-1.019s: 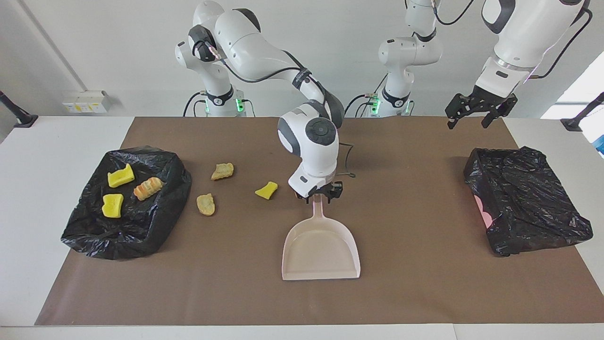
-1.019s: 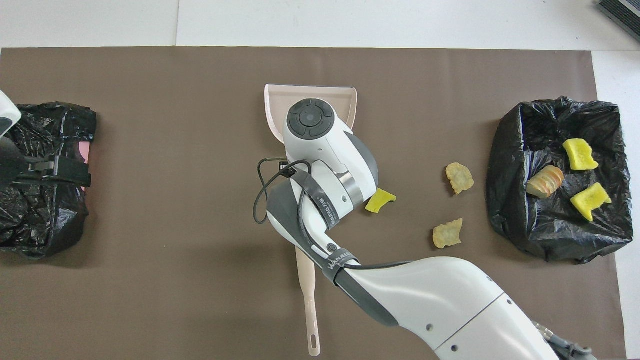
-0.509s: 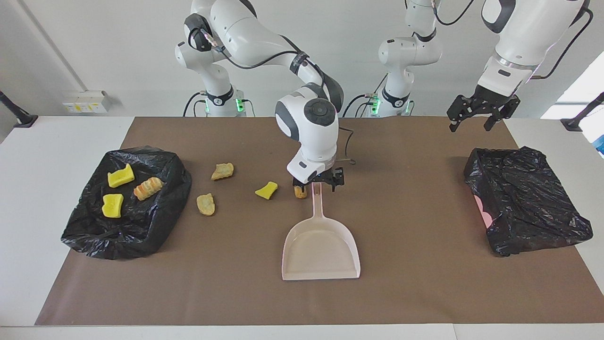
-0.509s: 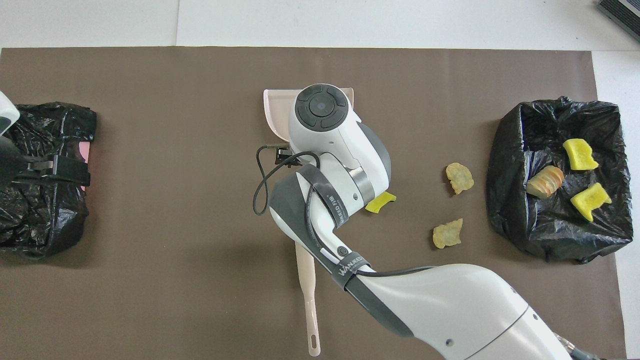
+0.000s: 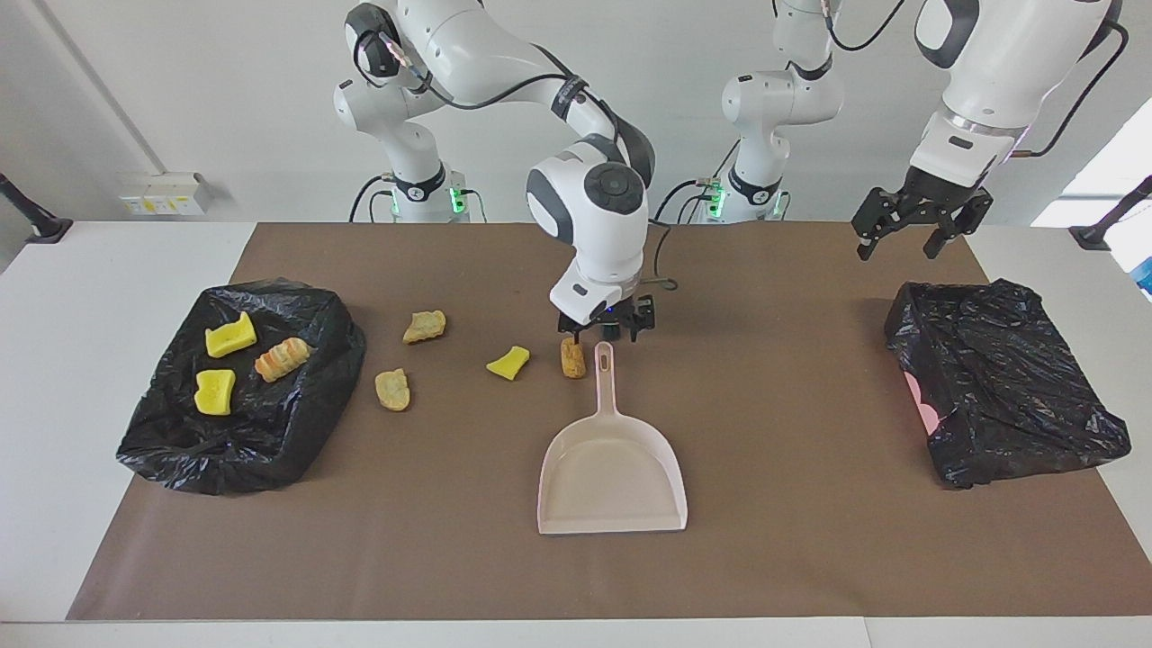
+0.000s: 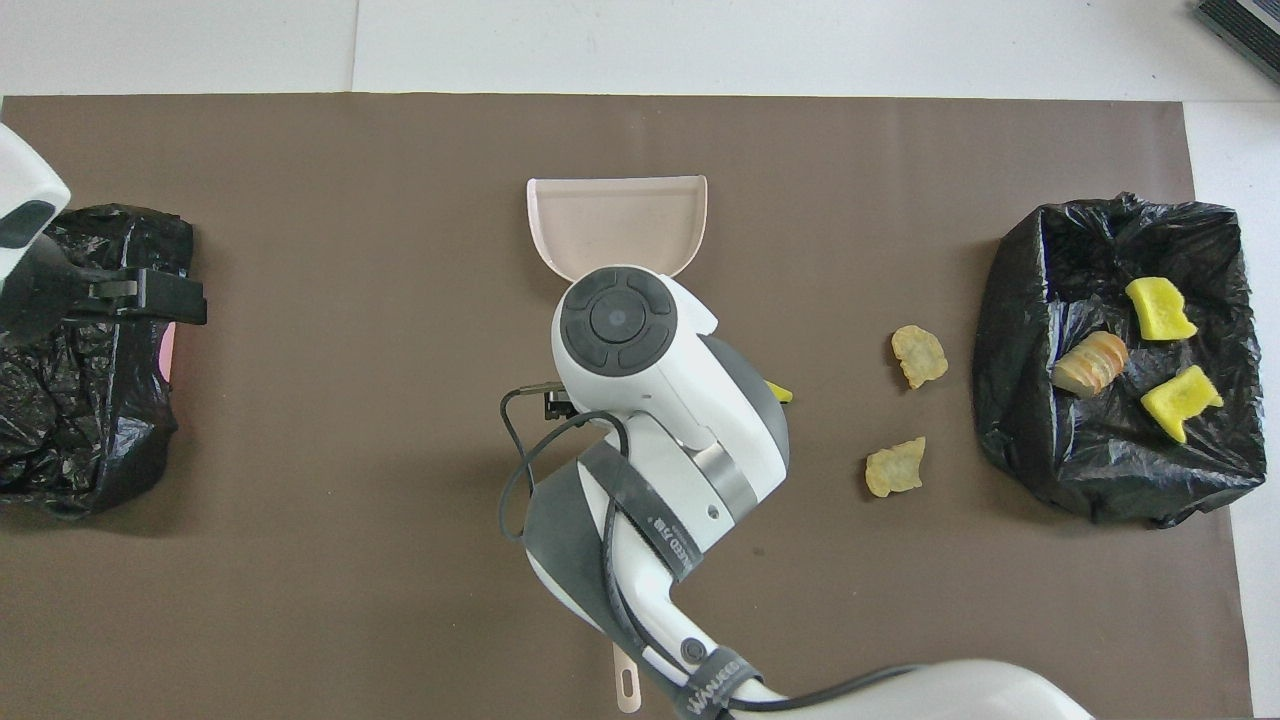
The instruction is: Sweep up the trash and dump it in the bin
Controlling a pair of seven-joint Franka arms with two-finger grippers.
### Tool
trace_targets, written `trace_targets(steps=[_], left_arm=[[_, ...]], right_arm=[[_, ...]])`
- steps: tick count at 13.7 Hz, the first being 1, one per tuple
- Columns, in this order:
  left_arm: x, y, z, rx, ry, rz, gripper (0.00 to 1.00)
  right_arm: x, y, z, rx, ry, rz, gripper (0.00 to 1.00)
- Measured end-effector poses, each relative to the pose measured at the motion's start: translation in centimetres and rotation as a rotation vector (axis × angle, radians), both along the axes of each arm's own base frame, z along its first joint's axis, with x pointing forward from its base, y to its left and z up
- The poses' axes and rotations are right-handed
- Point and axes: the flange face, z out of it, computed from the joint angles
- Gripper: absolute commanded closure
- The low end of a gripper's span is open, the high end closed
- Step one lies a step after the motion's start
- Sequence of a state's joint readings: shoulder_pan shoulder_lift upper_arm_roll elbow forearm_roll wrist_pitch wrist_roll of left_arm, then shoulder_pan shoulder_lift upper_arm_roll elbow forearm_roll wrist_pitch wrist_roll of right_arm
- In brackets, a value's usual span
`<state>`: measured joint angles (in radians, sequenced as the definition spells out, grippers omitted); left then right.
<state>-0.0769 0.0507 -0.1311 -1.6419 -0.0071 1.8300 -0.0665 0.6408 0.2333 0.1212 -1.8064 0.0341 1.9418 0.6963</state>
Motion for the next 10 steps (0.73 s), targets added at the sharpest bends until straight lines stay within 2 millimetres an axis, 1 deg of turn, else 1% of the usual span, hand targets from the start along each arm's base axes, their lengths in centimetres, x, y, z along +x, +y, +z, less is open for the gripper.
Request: trace_targets(steps=[2, 3, 4, 6, 8, 10], left_arm=[[0.4, -3.9, -2.0, -0.003, 0.023, -0.051, 0.0], [0.6, -6.2, -3.4, -0.008, 0.03, -0.065, 0.0], [0.7, -8.9, -5.1, -0.014, 0.036, -0.079, 0.0], [1.2, -13.5, -8.5, -0.022, 0.061, -0.092, 0.0], [2.4, -17.6, -11.5, -0.043, 0.066, -0.058, 0.0], [2.7, -21.4, -14.0, -0.071, 0.05, -0.044, 0.0]], right_arm=[[-3.5, 0.2, -1.6, 0.027, -0.005, -0.01, 0.0], [-5.3, 0.1, -2.5, 0.042, -0.006, -0.009, 0.0], [-7.0, -0.2, -3.4, 0.051, -0.005, -0.007, 0.0], [-9.9, -0.8, -4.9, 0.048, -0.002, 0.004, 0.0], [-12.2, -0.9, -6.5, 0.036, -0.002, -0.008, 0.0], [-13.4, -0.9, -7.2, 0.027, 0.0, -0.015, 0.0]])
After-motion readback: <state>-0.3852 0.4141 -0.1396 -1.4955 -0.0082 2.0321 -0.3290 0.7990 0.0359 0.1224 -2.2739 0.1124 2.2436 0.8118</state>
